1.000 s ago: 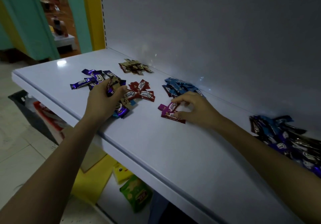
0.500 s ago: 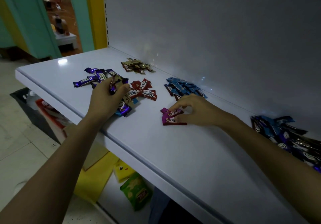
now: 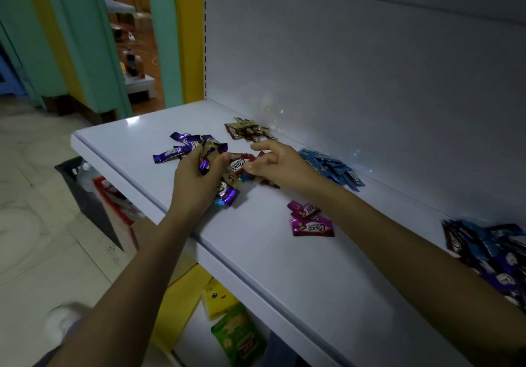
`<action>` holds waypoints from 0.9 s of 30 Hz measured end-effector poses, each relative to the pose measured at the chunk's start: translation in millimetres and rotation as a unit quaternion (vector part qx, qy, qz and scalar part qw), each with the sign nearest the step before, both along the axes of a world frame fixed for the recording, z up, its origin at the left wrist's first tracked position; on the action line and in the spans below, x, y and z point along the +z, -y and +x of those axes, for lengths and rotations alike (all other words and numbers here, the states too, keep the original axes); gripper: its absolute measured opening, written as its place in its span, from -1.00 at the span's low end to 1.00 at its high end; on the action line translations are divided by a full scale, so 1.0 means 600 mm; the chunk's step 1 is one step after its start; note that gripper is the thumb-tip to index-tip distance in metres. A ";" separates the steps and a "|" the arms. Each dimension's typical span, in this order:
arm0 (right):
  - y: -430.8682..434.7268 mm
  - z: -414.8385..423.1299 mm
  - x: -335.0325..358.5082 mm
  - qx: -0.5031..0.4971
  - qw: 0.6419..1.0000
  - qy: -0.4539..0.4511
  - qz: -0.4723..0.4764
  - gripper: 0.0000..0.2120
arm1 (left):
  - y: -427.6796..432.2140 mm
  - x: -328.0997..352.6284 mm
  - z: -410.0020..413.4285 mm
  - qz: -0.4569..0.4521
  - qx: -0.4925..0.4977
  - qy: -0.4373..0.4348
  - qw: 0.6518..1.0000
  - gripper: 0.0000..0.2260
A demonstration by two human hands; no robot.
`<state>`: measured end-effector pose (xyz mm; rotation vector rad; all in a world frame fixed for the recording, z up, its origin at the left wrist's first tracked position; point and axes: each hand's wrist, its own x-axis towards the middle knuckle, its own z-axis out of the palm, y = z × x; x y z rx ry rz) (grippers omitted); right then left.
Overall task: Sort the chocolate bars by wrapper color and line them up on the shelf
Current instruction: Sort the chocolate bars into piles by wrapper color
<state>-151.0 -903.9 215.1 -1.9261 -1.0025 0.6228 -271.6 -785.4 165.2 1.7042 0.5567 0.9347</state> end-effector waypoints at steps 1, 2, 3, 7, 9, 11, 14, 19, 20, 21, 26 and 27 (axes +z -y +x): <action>-0.009 0.002 -0.001 -0.005 1.000 -0.026 0.007 -0.59 | -0.001 -0.001 0.000 -0.008 0.002 0.008 1.000 -0.97; -0.014 0.004 -0.001 -0.009 0.999 -0.041 0.013 -0.65 | 0.000 -0.001 0.001 -0.014 0.003 0.013 1.000 -0.97; -0.018 0.008 -0.002 -0.016 0.998 -0.049 0.021 -0.71 | -0.001 -0.002 0.001 -0.016 0.005 0.013 1.000 -0.96; -0.025 0.031 -0.005 -0.066 0.993 -0.081 0.051 -0.87 | -0.001 -0.003 0.005 -0.027 -0.003 0.017 0.999 -0.89; -0.025 0.049 -0.008 -0.095 0.989 -0.095 0.059 -0.91 | -0.001 -0.004 0.007 -0.037 -0.009 0.023 0.999 -0.84; -0.023 0.069 -0.014 -0.128 0.984 -0.105 0.067 -0.90 | -0.002 -0.007 0.007 -0.036 -0.010 0.021 0.999 -0.84; -0.022 0.090 -0.026 -0.160 0.985 -0.061 0.028 -0.86 | -0.005 -0.009 0.008 -0.034 -0.003 0.015 0.999 -0.91; -0.030 0.102 -0.054 -0.159 0.975 0.135 -0.071 -0.85 | -0.004 -0.006 0.008 -0.041 -0.003 0.022 0.999 -0.95; -0.032 0.097 -0.053 -0.156 0.975 0.148 -0.056 -0.81 | -0.003 -0.006 0.007 -0.045 -0.005 0.022 0.999 -0.94; -0.034 0.090 -0.050 -0.152 0.978 0.141 -0.025 -0.77 | -0.003 -0.006 0.008 -0.050 -0.006 0.023 0.998 -0.94; -0.049 0.031 -0.012 -0.032 0.998 0.000 0.049 -0.79 | -0.003 -0.006 0.008 -0.039 -0.001 0.020 0.999 -0.90; -0.054 0.025 -0.009 -0.010 0.998 -0.026 0.051 -0.87 | -0.003 -0.006 0.008 -0.036 0.001 0.025 0.999 -0.90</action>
